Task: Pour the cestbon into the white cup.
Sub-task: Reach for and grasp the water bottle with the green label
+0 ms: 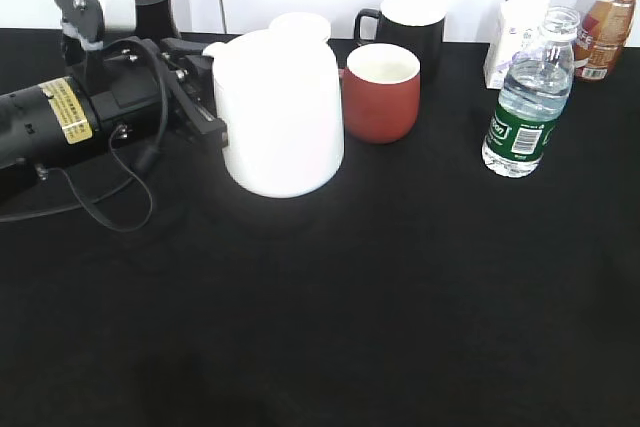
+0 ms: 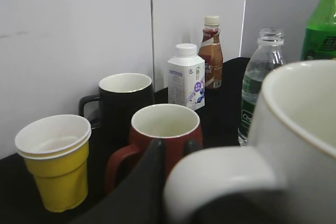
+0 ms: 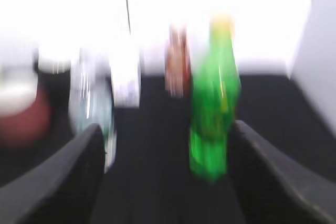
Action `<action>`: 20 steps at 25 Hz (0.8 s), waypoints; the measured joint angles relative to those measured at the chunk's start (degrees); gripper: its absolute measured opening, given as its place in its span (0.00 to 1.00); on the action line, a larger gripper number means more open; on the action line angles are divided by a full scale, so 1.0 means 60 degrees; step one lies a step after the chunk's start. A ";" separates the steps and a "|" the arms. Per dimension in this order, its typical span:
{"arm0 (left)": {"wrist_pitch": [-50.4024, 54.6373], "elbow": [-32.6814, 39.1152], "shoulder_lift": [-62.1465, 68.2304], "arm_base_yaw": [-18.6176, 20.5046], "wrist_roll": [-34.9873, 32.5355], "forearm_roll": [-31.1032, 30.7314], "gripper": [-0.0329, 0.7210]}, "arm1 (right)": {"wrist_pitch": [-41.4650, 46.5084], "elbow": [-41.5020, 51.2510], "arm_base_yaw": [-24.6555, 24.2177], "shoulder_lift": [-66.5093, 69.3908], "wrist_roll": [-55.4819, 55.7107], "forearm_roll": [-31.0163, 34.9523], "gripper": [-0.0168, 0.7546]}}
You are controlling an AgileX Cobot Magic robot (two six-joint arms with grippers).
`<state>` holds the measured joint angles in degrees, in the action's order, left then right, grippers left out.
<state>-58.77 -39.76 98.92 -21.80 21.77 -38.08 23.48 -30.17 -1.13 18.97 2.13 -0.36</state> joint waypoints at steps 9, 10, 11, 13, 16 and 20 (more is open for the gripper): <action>0.0259 0.0000 0.0000 0.0000 0.0000 0.0000 0.14 | -1.0302 0.2860 0.0000 0.7344 0.2706 -0.3324 0.74; 0.0269 0.0000 0.0000 0.0000 0.0000 0.0000 0.14 | -1.0960 0.2860 0.0000 0.8195 0.3085 -0.4115 0.74; 0.0272 0.0000 0.0000 0.0000 0.0000 0.0000 0.14 | -1.1736 0.2860 0.0000 0.9527 0.3318 -0.4516 0.75; 0.0280 0.0000 0.0000 0.0000 0.0000 0.0000 0.14 | -1.2953 0.2860 0.0000 1.0737 0.3228 -0.4649 0.83; 0.0280 0.0000 0.0000 0.0000 0.0000 0.0000 0.14 | -1.4681 0.2860 0.0000 1.2570 0.2792 -0.4130 0.90; 0.0280 0.0000 0.0000 0.0000 0.0000 0.0000 0.14 | -1.5097 0.2352 0.0000 1.3588 0.1990 -0.3599 0.90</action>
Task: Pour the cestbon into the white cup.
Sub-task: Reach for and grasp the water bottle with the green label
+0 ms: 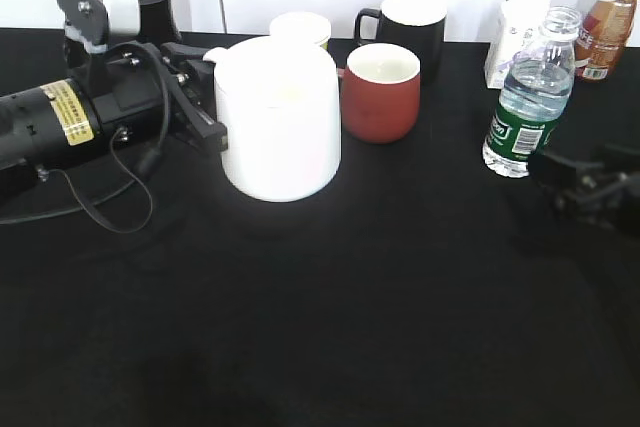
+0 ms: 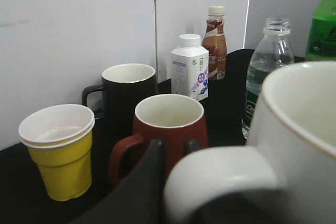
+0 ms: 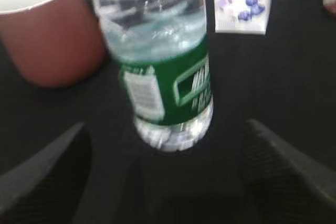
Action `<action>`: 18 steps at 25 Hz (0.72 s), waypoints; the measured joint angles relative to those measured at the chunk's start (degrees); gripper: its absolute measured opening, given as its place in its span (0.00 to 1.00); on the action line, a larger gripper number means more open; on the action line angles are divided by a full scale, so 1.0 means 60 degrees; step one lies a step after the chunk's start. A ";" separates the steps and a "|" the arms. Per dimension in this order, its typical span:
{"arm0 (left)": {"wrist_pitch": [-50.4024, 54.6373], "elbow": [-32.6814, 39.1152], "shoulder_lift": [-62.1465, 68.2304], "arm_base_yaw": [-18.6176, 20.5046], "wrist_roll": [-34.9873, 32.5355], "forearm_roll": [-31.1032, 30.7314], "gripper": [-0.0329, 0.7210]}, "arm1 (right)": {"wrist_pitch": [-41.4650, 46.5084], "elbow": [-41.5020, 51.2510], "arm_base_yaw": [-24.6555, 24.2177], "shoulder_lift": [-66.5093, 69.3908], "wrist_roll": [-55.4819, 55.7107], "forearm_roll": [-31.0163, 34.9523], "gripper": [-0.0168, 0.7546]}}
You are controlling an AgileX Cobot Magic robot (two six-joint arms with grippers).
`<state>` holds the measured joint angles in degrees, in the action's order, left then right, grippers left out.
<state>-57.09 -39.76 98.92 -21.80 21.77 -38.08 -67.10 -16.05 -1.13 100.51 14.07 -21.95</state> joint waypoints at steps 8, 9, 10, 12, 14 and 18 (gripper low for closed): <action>0.0071 0.0000 0.0000 0.0000 0.0000 0.0000 0.14 | -0.0029 -0.2628 0.0000 0.2026 0.0082 -0.1179 0.90; 0.0071 0.0000 0.0000 0.0000 0.0000 0.0000 0.14 | -0.0029 -0.2931 0.0000 0.2321 0.0101 -0.1267 0.89; 0.0071 0.0000 0.0000 0.0000 0.0000 0.0000 0.14 | -0.0039 -0.3158 0.0000 0.2565 0.0120 -0.1302 0.89; 0.0148 0.0000 0.0000 0.0000 0.0000 0.0000 0.14 | -0.0093 -0.3327 0.0000 0.2928 0.0120 -0.1313 0.85; 0.0229 0.0000 0.0000 0.0000 0.0000 0.0000 0.14 | -0.0184 -0.3339 0.0000 0.2989 0.0130 -0.1345 0.81; 0.0245 0.0000 0.0000 0.0000 0.0000 0.0000 0.14 | -0.0266 -0.3737 0.0000 0.2995 0.0145 -0.1626 0.80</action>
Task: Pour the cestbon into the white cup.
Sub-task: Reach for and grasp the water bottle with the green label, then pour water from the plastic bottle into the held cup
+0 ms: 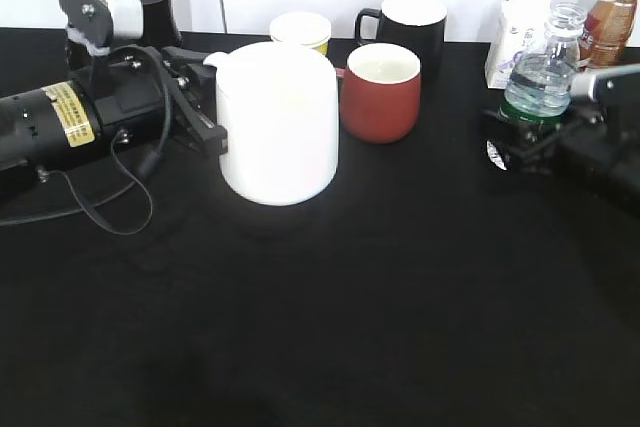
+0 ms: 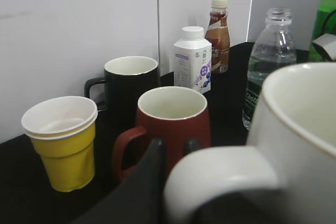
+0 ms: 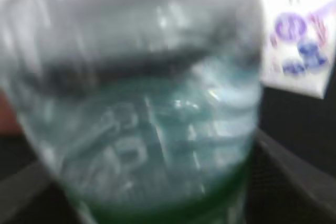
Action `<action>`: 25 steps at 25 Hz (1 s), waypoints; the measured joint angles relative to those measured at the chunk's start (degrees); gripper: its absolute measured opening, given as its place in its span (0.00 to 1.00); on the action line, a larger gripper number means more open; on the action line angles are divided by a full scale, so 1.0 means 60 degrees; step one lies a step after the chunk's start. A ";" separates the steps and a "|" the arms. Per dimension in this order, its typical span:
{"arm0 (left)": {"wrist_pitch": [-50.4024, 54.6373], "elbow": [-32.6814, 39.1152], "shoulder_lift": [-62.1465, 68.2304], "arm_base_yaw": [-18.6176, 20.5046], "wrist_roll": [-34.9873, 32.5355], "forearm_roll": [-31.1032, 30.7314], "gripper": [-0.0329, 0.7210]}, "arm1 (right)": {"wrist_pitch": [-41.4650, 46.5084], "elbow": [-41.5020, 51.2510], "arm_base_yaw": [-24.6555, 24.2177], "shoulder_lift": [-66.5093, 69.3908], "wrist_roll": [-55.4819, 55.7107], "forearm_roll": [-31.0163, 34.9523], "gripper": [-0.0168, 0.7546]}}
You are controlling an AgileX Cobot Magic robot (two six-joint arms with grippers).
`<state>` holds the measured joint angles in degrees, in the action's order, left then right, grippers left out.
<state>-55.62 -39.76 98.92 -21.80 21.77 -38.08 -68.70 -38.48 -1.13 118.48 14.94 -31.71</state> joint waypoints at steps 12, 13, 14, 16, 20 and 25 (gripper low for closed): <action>0.0034 0.0000 0.0000 0.0000 0.0000 0.0000 0.15 | 0.0289 -0.0407 0.0032 0.0000 0.0404 -0.0315 0.67; 0.0034 0.0000 0.0000 0.0000 0.0000 -0.0007 0.15 | 0.0266 -0.0398 0.0032 0.0000 0.0404 -0.0293 0.67; 0.0034 0.0000 0.0000 0.0000 0.0000 -0.0007 0.15 | 0.0234 -0.0390 0.0032 0.0000 0.0404 -0.0244 0.67; 0.0034 0.0000 0.0000 0.0000 0.0000 -0.0130 0.15 | 0.0234 -0.0376 0.0032 -0.0066 0.0392 -0.0426 0.67; 0.0034 0.0000 0.0000 -0.0701 0.0000 -0.0310 0.15 | 0.1698 -0.0313 0.0094 -0.2307 -0.0202 -0.2515 0.67; 0.0726 -0.1188 0.0000 -0.2108 0.0000 -0.0183 0.16 | 0.2148 -0.0306 0.0094 -0.5305 -0.1708 -0.3592 0.67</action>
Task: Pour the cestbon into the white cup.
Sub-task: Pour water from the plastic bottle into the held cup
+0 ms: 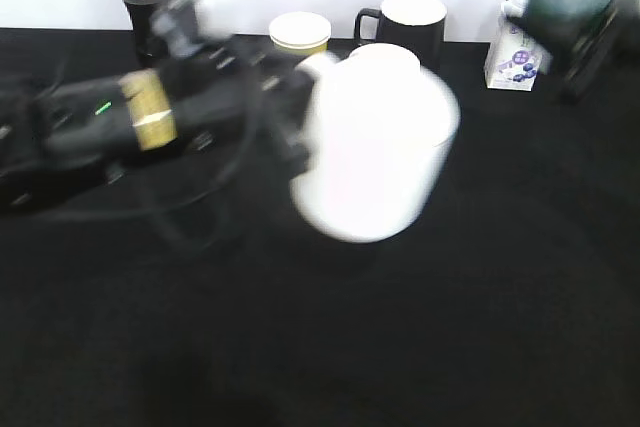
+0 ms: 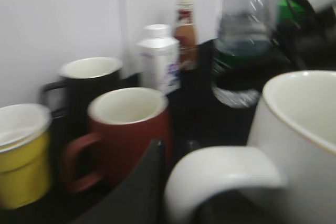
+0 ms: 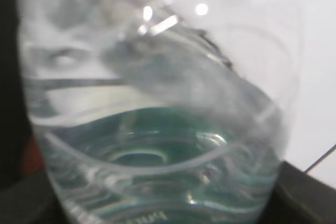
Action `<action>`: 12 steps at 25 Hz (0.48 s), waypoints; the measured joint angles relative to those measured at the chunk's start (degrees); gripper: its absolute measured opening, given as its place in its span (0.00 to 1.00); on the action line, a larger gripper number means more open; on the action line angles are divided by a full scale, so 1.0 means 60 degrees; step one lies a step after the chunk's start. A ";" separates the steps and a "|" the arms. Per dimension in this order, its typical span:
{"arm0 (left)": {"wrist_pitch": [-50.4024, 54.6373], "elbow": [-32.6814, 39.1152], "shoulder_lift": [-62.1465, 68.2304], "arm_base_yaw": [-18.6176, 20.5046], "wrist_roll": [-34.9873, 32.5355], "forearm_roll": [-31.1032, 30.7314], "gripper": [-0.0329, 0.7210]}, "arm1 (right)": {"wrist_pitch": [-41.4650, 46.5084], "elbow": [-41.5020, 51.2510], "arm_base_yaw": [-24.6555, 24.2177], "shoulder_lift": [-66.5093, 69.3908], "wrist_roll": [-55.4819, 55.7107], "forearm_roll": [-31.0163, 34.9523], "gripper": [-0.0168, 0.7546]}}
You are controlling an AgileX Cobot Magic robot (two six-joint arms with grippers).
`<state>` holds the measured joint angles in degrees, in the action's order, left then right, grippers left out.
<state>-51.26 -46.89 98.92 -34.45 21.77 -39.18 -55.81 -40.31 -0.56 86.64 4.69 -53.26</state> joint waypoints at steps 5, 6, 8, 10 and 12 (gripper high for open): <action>0.0116 -0.0897 0.0324 -0.0955 0.0003 0.1271 0.16 | 0.0011 0.0003 0.0000 -0.0992 -0.1604 -0.0079 0.67; 0.0056 -0.0940 0.0324 -0.1111 0.0003 0.1493 0.16 | 0.0011 0.0003 0.0000 -0.1041 -0.1901 -0.0091 0.67; -0.0007 -0.1002 0.0324 -0.1327 0.0026 0.1935 0.16 | 0.0029 0.0003 0.0000 -0.1052 -0.2508 -0.0114 0.67; -0.0046 -0.1002 0.0324 -0.1444 0.0388 0.2228 0.16 | 0.0029 0.0003 0.0000 -0.1052 -0.3264 -0.0122 0.67; -0.0117 -0.1002 0.0324 -0.1459 0.0589 0.2247 0.16 | 0.0029 0.0003 0.0000 -0.1052 -0.3928 -0.0122 0.67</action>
<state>-51.96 -52.90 100.87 -43.20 25.31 -25.70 -55.64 -40.29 -0.56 80.33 -18.88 -54.00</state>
